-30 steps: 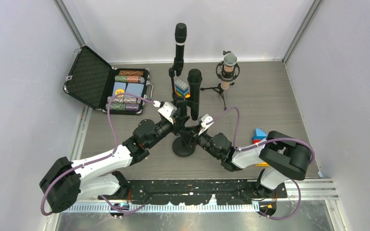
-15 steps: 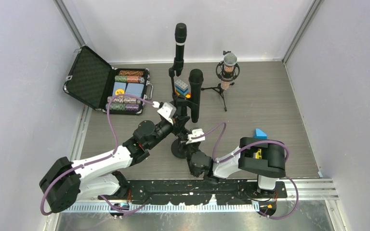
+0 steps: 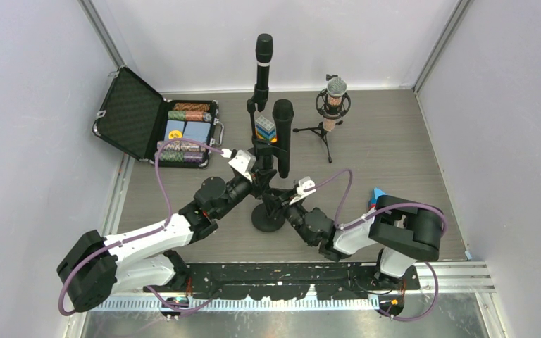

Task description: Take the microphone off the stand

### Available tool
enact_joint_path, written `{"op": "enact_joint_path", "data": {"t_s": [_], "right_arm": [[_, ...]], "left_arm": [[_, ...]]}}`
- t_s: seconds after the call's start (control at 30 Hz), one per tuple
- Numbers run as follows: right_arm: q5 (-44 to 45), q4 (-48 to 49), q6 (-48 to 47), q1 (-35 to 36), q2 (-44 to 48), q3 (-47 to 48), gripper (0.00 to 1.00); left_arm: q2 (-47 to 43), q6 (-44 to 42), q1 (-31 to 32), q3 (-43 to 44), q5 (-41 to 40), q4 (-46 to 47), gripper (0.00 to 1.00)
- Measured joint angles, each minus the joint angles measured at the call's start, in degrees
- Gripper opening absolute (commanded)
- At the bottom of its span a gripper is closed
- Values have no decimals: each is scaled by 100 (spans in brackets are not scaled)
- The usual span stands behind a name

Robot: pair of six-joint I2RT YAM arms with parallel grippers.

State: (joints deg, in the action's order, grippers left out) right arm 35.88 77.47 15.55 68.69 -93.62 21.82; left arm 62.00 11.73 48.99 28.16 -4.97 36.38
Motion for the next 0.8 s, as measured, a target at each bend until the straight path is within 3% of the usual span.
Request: {"op": "enact_joint_path", "data": {"t_s": [0.17,0.23,0.3,0.4,0.47,0.63,0.8], "right_arm": [[-1141,-216,278,-413,205,-105,49],[-1543,-337,339,-566,284,-105,45],[-1840,-420,378,-695,339,-105,36],[-2129,-525,315,-839,385,-105,13],[-2269,-575,245,-870,407,-81,6],[-2175,-608,328,-846,393,-52,0],[-640,-63,-35,-111,2,20,0]], "left_arm": [[0,-4,-2,-2,-17,4,0],[0,-4,-2,-2,-17,4,0],[0,-7,-2,-2,-17,4,0],[2,-15,-7,-2,-15,0,0],[4,-11,-17,-2,-9,-2,0],[7,-2,-37,-2,-20,4,0],[11,9,-26,-17,-11,22,0]]}}
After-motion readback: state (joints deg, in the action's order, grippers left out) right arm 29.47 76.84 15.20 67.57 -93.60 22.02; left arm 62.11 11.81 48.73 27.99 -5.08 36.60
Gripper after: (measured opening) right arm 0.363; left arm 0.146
